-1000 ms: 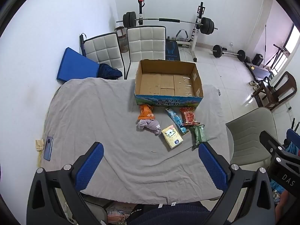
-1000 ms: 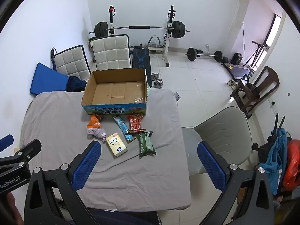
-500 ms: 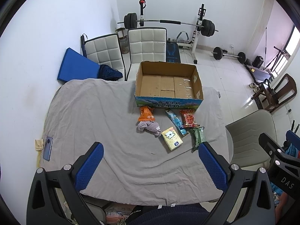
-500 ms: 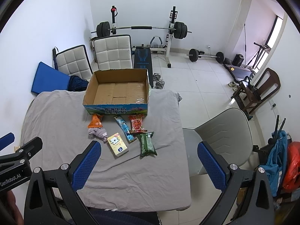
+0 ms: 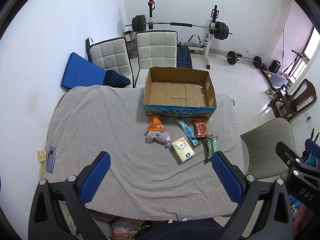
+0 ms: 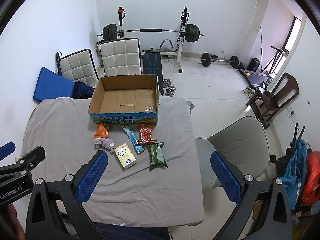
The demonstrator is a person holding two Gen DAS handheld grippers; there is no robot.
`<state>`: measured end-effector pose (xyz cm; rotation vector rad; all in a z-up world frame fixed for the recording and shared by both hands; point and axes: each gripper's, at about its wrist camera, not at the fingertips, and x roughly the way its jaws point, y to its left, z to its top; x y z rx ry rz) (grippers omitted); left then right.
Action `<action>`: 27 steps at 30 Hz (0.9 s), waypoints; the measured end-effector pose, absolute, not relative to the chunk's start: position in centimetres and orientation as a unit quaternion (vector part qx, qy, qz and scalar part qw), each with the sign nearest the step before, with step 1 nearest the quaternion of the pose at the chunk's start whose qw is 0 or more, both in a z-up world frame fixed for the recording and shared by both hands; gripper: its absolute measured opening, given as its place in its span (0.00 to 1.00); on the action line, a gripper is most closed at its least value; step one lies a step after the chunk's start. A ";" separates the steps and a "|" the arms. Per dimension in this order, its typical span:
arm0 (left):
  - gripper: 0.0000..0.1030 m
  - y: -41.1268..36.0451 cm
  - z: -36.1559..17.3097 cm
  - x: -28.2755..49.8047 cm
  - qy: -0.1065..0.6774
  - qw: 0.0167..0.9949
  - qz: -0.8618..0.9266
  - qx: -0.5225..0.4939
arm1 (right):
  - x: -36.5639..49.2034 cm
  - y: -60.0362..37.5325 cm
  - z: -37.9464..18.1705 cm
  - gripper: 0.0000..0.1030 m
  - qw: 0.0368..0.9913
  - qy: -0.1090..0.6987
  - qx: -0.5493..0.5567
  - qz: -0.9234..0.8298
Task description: Organize soft objects
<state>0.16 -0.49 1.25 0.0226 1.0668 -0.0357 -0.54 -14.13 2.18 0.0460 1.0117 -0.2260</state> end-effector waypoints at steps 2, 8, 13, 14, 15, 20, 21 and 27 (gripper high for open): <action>1.00 -0.4 1.3 0.2 0.508 0.861 -0.017 0.011 | -0.5 -14.1 2.2 1.00 0.869 0.482 0.023 -0.108; 1.00 -0.5 1.3 0.3 0.508 0.861 -0.018 0.011 | -0.5 -14.1 2.2 1.00 0.869 0.482 0.024 -0.108; 1.00 -0.6 1.5 0.4 0.507 0.862 -0.018 0.011 | -0.5 -14.1 2.3 1.00 0.870 0.481 0.023 -0.108; 1.00 -0.7 1.6 0.5 0.507 0.862 -0.018 0.011 | -0.5 -14.1 2.2 1.00 0.870 0.481 0.023 -0.108; 1.00 -0.7 1.6 0.6 0.507 0.862 -0.018 0.011 | -0.4 -14.1 2.3 1.00 0.870 0.481 0.023 -0.108; 1.00 -0.8 1.6 0.7 0.507 0.862 -0.018 0.011 | -0.4 -14.1 2.3 1.00 0.870 0.480 0.023 -0.108; 1.00 -0.7 1.6 0.6 0.507 0.862 -0.018 0.011 | -0.3 -14.1 2.4 1.00 0.870 0.480 0.023 -0.108; 1.00 -0.7 1.6 0.6 0.507 0.862 -0.018 0.012 | -0.3 -14.1 2.4 1.00 0.871 0.479 0.024 -0.107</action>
